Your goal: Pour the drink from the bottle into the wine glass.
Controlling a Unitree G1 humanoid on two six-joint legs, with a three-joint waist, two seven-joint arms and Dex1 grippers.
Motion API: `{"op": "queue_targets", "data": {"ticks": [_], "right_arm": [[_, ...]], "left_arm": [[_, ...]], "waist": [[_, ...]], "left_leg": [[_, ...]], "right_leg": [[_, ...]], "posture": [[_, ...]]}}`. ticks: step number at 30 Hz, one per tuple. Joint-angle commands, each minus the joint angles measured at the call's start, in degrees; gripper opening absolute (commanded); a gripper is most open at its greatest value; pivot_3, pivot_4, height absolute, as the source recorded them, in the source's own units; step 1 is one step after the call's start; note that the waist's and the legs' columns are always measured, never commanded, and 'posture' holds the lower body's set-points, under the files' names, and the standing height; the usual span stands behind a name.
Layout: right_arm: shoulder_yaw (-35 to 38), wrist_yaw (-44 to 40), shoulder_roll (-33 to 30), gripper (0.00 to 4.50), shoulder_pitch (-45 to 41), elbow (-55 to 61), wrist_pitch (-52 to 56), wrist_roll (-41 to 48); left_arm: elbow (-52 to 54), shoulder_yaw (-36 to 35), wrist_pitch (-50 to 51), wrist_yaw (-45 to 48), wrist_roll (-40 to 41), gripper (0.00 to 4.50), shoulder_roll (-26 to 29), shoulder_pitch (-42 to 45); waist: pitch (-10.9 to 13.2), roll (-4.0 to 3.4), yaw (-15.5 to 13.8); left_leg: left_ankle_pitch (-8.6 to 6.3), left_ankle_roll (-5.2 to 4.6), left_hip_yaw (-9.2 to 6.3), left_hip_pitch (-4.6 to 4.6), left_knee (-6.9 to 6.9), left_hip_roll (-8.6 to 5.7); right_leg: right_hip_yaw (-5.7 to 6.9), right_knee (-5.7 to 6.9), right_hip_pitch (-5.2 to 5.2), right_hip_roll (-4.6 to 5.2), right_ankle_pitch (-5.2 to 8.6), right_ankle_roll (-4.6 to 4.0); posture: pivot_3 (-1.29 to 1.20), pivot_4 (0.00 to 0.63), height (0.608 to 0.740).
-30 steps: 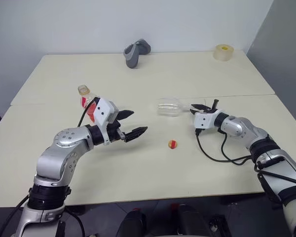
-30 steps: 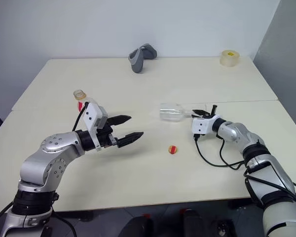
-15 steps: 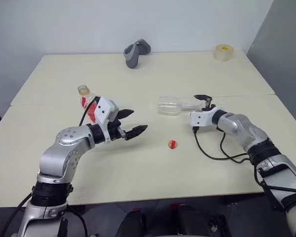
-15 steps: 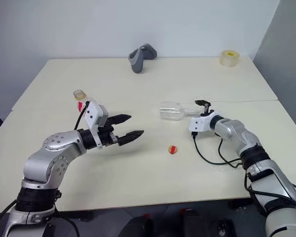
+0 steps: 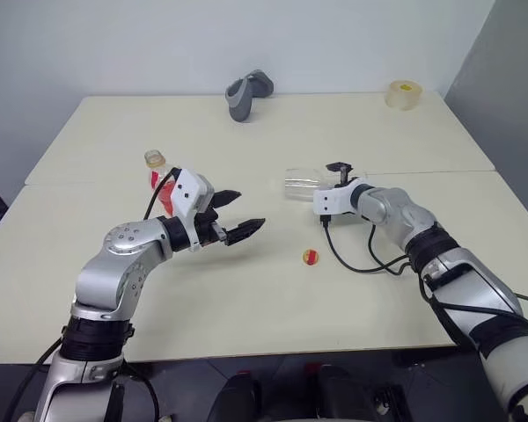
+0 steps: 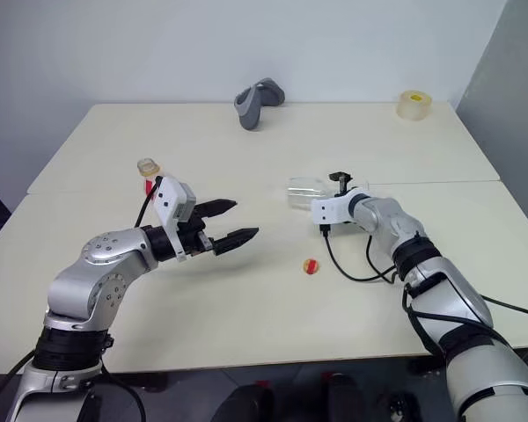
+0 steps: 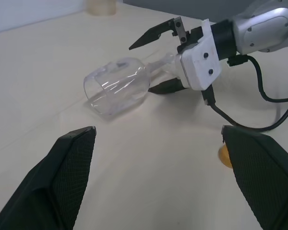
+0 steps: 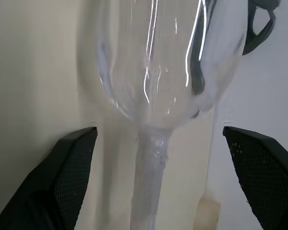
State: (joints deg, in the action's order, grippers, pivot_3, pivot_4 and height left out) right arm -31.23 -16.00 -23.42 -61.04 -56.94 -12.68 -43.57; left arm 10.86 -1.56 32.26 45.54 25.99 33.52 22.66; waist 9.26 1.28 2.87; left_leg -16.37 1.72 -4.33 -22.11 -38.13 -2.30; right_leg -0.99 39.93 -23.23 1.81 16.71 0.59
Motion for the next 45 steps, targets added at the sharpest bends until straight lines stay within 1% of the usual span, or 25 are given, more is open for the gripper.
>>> {"op": "queue_targets", "data": {"ticks": [1,6,12,13,15,16,17,20,21,22,24,26,31,34,38,40,42,43,45], "right_arm": [[-0.56,0.48,-0.17,4.47,-2.51,-5.07,0.94,-0.47],[-1.02,1.92,0.66,4.47,-5.17,-10.34,1.48,-0.48],[-1.72,2.52,3.46,4.47,-6.76,-14.23,2.21,-0.22],[-1.75,2.57,3.79,4.31,-6.84,-14.57,2.23,-0.06],[-1.72,3.03,4.22,3.87,-7.07,-14.91,2.22,0.11],[-1.75,3.17,4.27,3.57,-7.14,-14.99,2.18,0.10],[-1.77,3.25,4.24,3.18,-7.22,-15.08,2.09,0.08],[-1.82,3.35,3.89,2.19,-7.47,-15.44,1.83,0.03],[-1.85,3.45,3.79,1.66,-7.55,-15.59,1.81,0.00],[-1.89,3.48,3.69,1.48,-7.57,-15.71,1.74,-0.02],[-2.17,3.84,3.56,0.72,-7.66,-15.76,1.49,-0.29],[-2.40,4.95,3.61,0.15,-7.90,-15.61,1.17,-0.53],[-1.41,7.64,4.26,0.15,-8.36,-14.22,-2.05,0.86],[0.49,8.54,5.01,0.15,-8.02,-12.66,-6.17,3.28],[7.47,5.19,8.74,0.15,-6.46,-10.07,-9.86,12.49],[12.20,2.47,11.92,0.15,-5.22,-8.59,-9.22,18.54],[14.78,0.63,14.09,0.15,-4.11,-6.89,-8.97,21.98],[16.01,0.12,15.19,0.15,-3.62,-6.08,-8.53,23.59],[21.71,-2.68,20.74,0.15,-1.73,-3.66,-3.48,31.83]], "left_arm": [[2.71,-1.30,-0.05,-0.57,0.50,4.50,0.45,-0.04],[2.56,-1.21,-0.12,-0.81,0.45,4.50,0.39,0.07],[1.75,-0.74,-0.54,-0.83,0.25,4.50,0.25,0.69],[1.62,-0.68,-0.59,-0.83,0.21,4.50,0.21,0.87],[1.42,-0.66,-0.61,-0.80,0.17,4.50,0.22,1.13],[1.43,-0.66,-0.61,-0.78,0.16,4.50,0.25,1.15],[1.46,-0.70,-0.57,-0.77,0.18,4.50,0.30,1.16],[1.36,-1.04,-0.49,-0.79,0.21,4.50,0.55,1.17],[1.35,-1.12,-0.49,-0.88,0.20,4.50,0.56,1.16],[1.48,-1.11,-0.44,-1.03,0.19,4.50,0.51,1.12],[2.08,-1.12,-0.16,-1.30,0.31,4.50,0.47,0.81],[3.18,-1.37,0.50,-1.45,0.75,4.50,0.71,0.06],[7.14,-4.80,2.13,-4.64,1.41,4.50,1.08,-4.17],[11.47,-7.90,5.28,-5.63,4.06,4.50,1.92,-8.24],[15.73,-13.31,8.00,-9.52,5.45,4.50,1.75,-14.98],[17.94,-15.29,8.53,-10.46,5.78,4.50,1.77,-19.09],[19.87,-16.87,9.25,-11.92,6.51,4.50,1.18,-21.95],[20.74,-17.59,9.72,-12.56,7.04,4.50,0.92,-23.18],[24.45,-19.10,9.36,-13.82,7.26,4.50,-0.30,-28.49]], "waist": [[0.00,0.00,0.00],[0.00,0.00,0.00],[-0.02,0.03,0.17],[-0.03,0.04,0.25],[-0.03,0.04,0.32],[-0.03,0.03,0.37],[-0.03,0.03,0.40],[-0.01,0.02,0.40],[-0.01,0.01,0.40],[-0.01,0.01,0.42],[-0.01,0.01,0.41],[-0.02,0.02,0.40],[0.00,-0.01,0.45],[0.01,-0.02,0.80],[0.01,-0.02,1.12],[0.00,-0.01,1.38],[0.01,-0.03,1.42],[0.01,-0.03,1.26],[0.00,0.00,0.95]], "left_leg": [[0.00,0.00,0.00,0.00,0.00,0.00],[0.00,0.00,0.00,0.00,0.00,0.00],[0.00,0.00,0.01,0.02,0.00,0.00],[0.00,0.00,0.01,0.04,0.00,0.01],[0.00,0.00,0.00,0.05,0.02,0.01],[0.00,0.00,0.01,0.06,0.02,0.01],[0.00,0.00,0.01,0.06,0.02,0.01],[0.00,0.00,0.01,0.05,0.03,0.01],[0.00,0.00,0.01,0.04,0.04,0.01],[0.00,0.00,0.01,0.04,0.04,0.01],[0.00,0.00,0.02,0.04,0.05,0.01],[0.00,0.00,0.01,0.04,0.05,0.01],[0.00,0.00,0.02,0.04,0.06,0.02],[0.00,0.00,0.04,0.03,0.12,0.04],[0.00,0.00,0.05,0.03,0.14,0.08],[0.00,0.01,0.03,0.04,0.15,0.12],[-0.01,0.01,0.03,0.05,0.17,0.14],[-0.01,0.01,0.01,0.04,0.17,0.14],[-0.01,0.00,-0.03,0.01,0.13,0.11]], "right_leg": [[-0.01,0.00,0.00,0.00,0.00,0.00],[0.00,0.00,0.01,0.00,0.00,0.00],[-0.01,0.01,0.01,0.00,0.00,0.00],[-0.01,0.02,0.02,0.00,0.00,0.00],[-0.01,0.02,0.02,-0.01,0.00,0.00],[-0.01,0.02,0.02,-0.01,0.00,0.00],[-0.01,0.02,0.02,-0.01,0.00,0.00],[-0.01,0.02,0.00,-0.01,0.00,0.00],[-0.01,0.02,0.00,-0.01,0.00,0.00],[-0.02,0.01,0.00,-0.01,0.00,0.00],[-0.03,0.01,-0.01,-0.01,0.00,0.00],[-0.03,0.01,-0.01,-0.01,0.00,0.00],[-0.05,0.01,-0.04,-0.01,0.00,0.00],[-0.07,0.01,-0.09,-0.03,0.00,0.00],[-0.08,0.01,-0.09,-0.05,0.00,0.00],[-0.06,0.02,-0.08,-0.08,0.00,-0.01],[-0.06,0.03,-0.06,-0.10,0.00,-0.01],[-0.05,0.01,-0.06,-0.10,0.00,-0.01],[-0.03,-0.02,-0.05,-0.09,0.00,-0.01]], "posture": [[0.00,0.150,0.740],[0.00,0.150,0.740],[0.00,0.150,0.740],[0.00,0.150,0.740],[0.00,0.150,0.740],[0.00,0.150,0.740],[0.00,0.150,0.740],[0.00,0.150,0.740],[0.00,0.150,0.740],[0.00,0.150,0.740],[0.00,0.150,0.740],[0.00,0.150,0.740],[0.00,0.150,0.740],[0.00,0.150,0.740],[0.00,0.150,0.740],[0.00,0.150,0.740],[0.00,0.150,0.740],[0.00,0.150,0.740],[0.00,0.150,0.740]]}}
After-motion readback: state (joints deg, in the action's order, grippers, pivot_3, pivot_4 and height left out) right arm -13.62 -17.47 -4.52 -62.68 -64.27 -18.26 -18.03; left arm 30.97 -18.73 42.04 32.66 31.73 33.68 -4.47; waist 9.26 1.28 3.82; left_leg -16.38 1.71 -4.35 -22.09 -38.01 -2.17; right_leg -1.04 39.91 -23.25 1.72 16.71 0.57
